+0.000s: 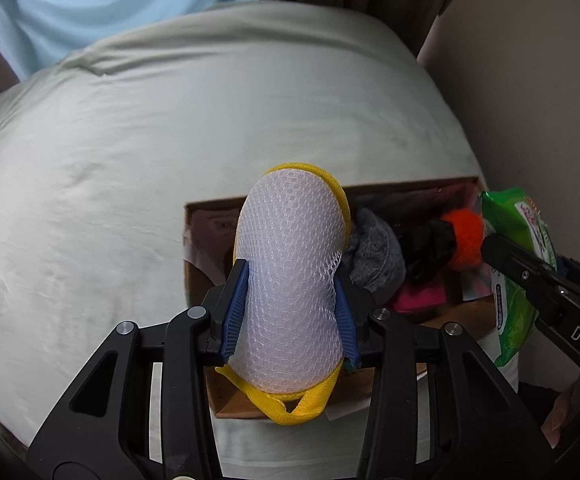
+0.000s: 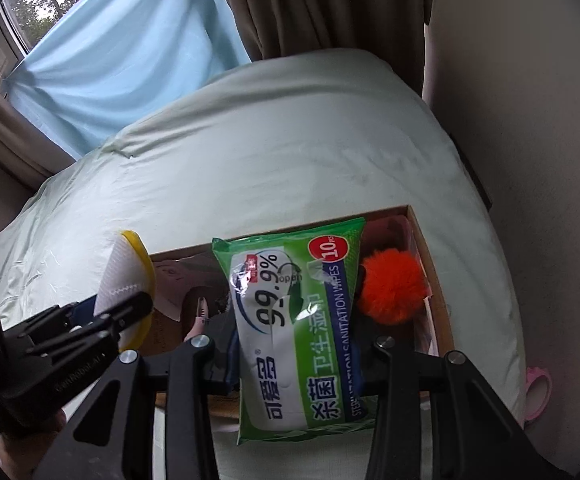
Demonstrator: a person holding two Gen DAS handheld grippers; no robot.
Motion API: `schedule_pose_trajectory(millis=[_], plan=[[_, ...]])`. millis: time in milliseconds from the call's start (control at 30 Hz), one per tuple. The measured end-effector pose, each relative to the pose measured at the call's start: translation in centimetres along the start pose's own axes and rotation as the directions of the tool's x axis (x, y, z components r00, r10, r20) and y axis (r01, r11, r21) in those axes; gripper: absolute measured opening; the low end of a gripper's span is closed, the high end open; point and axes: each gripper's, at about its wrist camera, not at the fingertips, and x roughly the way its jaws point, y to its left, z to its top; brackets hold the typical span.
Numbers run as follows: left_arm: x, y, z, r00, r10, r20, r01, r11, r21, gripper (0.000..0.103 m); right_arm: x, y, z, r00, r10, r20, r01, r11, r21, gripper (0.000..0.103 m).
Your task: Organize soft objects
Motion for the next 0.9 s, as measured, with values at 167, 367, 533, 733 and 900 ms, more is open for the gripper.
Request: schedule_pose_trajectory(millis=[167, 367, 533, 733, 900], plan=[[1.7, -1.2, -0.4, 0.999, 0.031, -0.035, -0.030, 0.998, 0.048, 0.100, 2.1, -0.9, -0.3, 0.999, 0.042, 0.005, -0.042, 0.999, 0.022, 0.087], [2.4, -1.0, -1.0, 0.995, 0.052, -0.084, -0.047, 0.998, 0.050, 0.103, 3.3, -2.3, -0.5, 1.000, 0.019, -0.007, -0.018, 1.000, 0.020, 0.103], [2.3, -0.2, -0.9, 0.994, 0.044, -0.097, -0.041, 0.999, 0.030, 0.103, 3.3, -2.9, -0.5, 1.000, 0.006, -0.018, -0.006, 1.000, 0.014, 0.103], [1.3, 0.3, -0.4, 0.995, 0.034, -0.095, -0.033, 0.999, 0.014, 0.103, 2.5, -2.4, 0.0, 1.000, 0.003, -0.007, -0.003, 1.000, 0.001, 0.103], [-0.4, 0.7, -0.3, 0.996, 0.023, -0.082, -0.022, 1.000, 0.010, 0.103, 1.2, -1.5, 0.3, 1.000, -0.006, 0.002, 0.006, 1.000, -0.015, 0.103]])
